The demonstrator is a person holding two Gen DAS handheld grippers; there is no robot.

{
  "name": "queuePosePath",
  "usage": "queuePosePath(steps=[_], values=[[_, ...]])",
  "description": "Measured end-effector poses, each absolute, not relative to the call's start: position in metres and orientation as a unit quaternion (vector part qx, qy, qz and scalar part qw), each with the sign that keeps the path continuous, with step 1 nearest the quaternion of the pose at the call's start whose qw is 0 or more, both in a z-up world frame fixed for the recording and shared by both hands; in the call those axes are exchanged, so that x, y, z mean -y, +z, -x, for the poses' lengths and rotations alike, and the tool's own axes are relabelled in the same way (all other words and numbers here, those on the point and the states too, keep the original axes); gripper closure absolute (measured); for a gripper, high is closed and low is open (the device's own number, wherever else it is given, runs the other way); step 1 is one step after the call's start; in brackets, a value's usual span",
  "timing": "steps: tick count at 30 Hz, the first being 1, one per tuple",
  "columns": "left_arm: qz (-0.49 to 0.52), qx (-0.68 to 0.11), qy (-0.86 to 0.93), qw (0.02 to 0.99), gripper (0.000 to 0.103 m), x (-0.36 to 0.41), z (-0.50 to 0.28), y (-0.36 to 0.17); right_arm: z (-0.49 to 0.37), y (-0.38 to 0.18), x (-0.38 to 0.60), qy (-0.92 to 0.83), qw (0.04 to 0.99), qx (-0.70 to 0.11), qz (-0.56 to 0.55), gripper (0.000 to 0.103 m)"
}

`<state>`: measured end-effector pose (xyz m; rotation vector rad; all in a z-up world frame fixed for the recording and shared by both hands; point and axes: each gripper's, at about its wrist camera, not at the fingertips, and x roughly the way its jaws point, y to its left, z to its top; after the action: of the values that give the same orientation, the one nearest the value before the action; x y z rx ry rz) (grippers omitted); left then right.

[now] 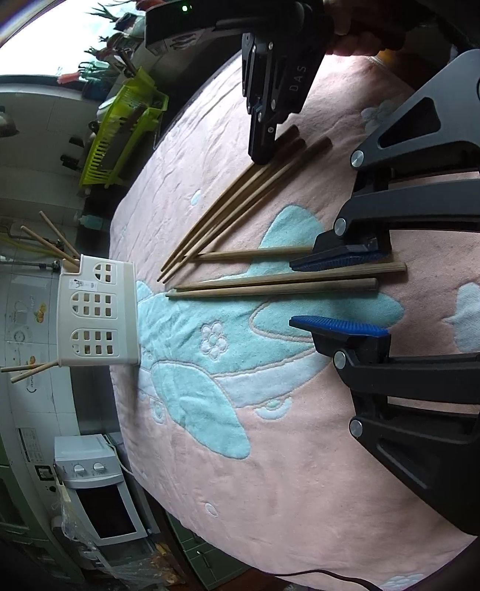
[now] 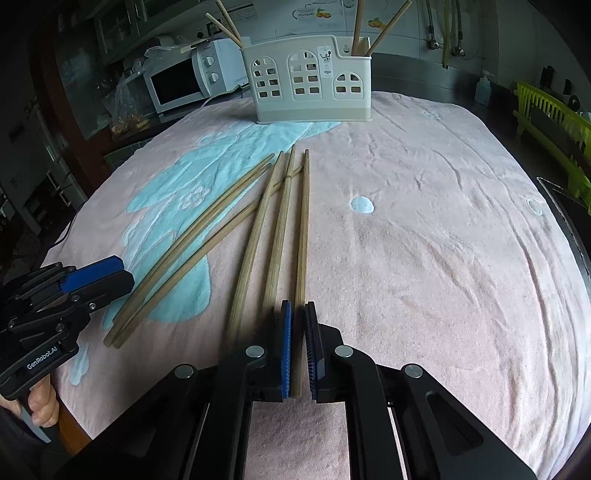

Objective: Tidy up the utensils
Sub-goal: 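Close the right tool on a wooden chopstick while the left tool grasps another chopstick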

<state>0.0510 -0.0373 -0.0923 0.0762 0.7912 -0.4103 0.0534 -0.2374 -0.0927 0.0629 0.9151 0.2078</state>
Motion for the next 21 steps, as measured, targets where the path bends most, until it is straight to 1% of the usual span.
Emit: queuePosePath(steps=[6,7,8,13,21], values=[[-0.042,-0.406,-0.196,0.892,0.079,0.040,-0.057,-0.099,-0.053,-0.093,0.239,0.104,0.891,-0.441,-0.036,0.096],[-0.039,-0.407,-0.196,0.891,0.082,0.039,-0.057,-0.098,-0.053,-0.093,0.239,0.104,0.891,-0.441,-0.037,0.096],[-0.038,-0.407,-0.195,0.891,0.082,0.039,-0.058,-0.098,-0.053,-0.094,0.239,0.105,0.891,-0.441,-0.037,0.096],[-0.023,-0.409,-0.195,0.891,0.082,0.034,-0.062,-0.095,-0.053,-0.094,0.240,0.106,0.891,-0.441,-0.039,0.096],[-0.050,-0.417,-0.190,0.888,0.082,0.040,-0.064,-0.097,-0.052,-0.094,0.240,0.107,0.891,-0.440,-0.038,0.096]])
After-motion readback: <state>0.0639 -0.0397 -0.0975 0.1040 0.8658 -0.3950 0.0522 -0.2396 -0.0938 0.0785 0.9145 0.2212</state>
